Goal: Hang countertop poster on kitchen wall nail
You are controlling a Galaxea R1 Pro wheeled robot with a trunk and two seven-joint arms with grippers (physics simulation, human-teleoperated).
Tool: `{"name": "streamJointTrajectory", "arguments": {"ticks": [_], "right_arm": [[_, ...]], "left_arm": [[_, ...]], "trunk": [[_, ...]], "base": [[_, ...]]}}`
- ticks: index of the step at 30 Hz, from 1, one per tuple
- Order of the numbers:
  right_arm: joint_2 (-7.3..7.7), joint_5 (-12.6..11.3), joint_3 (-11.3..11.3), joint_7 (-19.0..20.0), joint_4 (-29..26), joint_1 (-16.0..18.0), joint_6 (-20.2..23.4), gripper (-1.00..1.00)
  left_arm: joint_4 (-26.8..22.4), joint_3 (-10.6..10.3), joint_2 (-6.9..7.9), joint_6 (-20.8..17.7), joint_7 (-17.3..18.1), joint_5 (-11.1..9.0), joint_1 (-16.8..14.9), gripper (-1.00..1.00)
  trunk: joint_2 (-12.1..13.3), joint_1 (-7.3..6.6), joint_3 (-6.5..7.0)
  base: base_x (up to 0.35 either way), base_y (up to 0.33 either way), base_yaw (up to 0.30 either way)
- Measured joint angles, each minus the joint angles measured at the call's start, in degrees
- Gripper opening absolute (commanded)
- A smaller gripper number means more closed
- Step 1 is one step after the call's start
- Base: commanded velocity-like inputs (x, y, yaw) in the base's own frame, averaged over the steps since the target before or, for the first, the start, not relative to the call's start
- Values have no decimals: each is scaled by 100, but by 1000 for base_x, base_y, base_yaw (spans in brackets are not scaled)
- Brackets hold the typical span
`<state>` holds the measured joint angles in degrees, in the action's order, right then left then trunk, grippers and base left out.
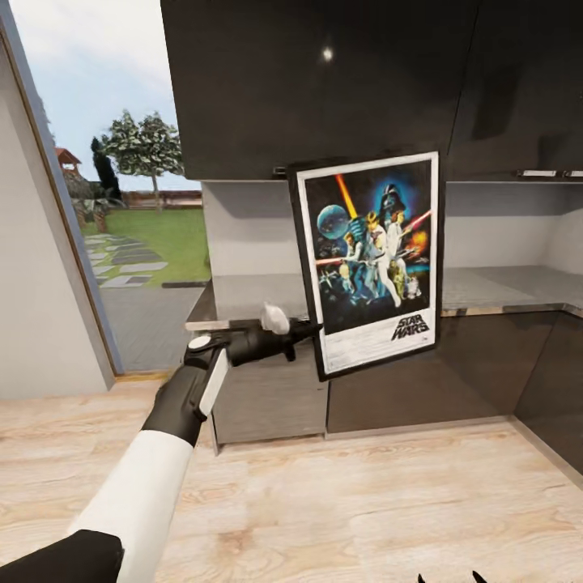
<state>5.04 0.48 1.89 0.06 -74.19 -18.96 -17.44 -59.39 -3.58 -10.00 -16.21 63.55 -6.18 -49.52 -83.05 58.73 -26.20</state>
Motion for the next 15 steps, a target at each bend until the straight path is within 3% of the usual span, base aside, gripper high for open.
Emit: {"name": "streamJointTrajectory", "arguments": {"ticks": [3, 4, 5, 6, 7, 9, 11, 15], "right_arm": [[23, 4, 35, 444, -484, 0, 629, 100], [26, 5, 46, 605, -579, 0, 700, 100], [34, 0, 184, 1100, -826, 1, 929, 100], [39, -11, 500, 1658, -1033, 4, 1209, 100], [39, -13, 628, 1891, -1097, 4, 1301, 100], [40, -20, 1084, 2902, -1251, 34, 1542, 100], [41, -24, 1440, 3604, -1303, 58, 1656, 100], [51, -30, 1948, 4573, -1346, 147, 1846, 100]], "left_arm": [[-197, -10, 267, -2, 903, 0, 308, -100], [-208, -11, 315, -1, 1025, 0, 354, -100], [-227, -13, 454, 7, 1256, 10, 507, -100], [-237, -11, 596, 19, 1385, 16, 674, -100], [-241, -10, 649, 23, 1416, 14, 732, -100], [-243, -9, 825, 32, 1488, 17, 895, -100], [-242, -10, 950, 38, 1513, 18, 977, -100], [-218, 1, 1110, 46, 1691, 34, 1093, -100]], "trunk": [[0, 0, 0], [0, 0, 0], [0, 0, -1], [0, 0, -1], [0, 0, 0], [0, 0, 0], [0, 0, 0], [0, 0, 0]], "base": [[0, 0, 0], [0, 0, 0], [0, 0, 0], [0, 0, 0], [0, 0, 0], [0, 0, 0], [0, 0, 0], [0, 0, 0]]}}
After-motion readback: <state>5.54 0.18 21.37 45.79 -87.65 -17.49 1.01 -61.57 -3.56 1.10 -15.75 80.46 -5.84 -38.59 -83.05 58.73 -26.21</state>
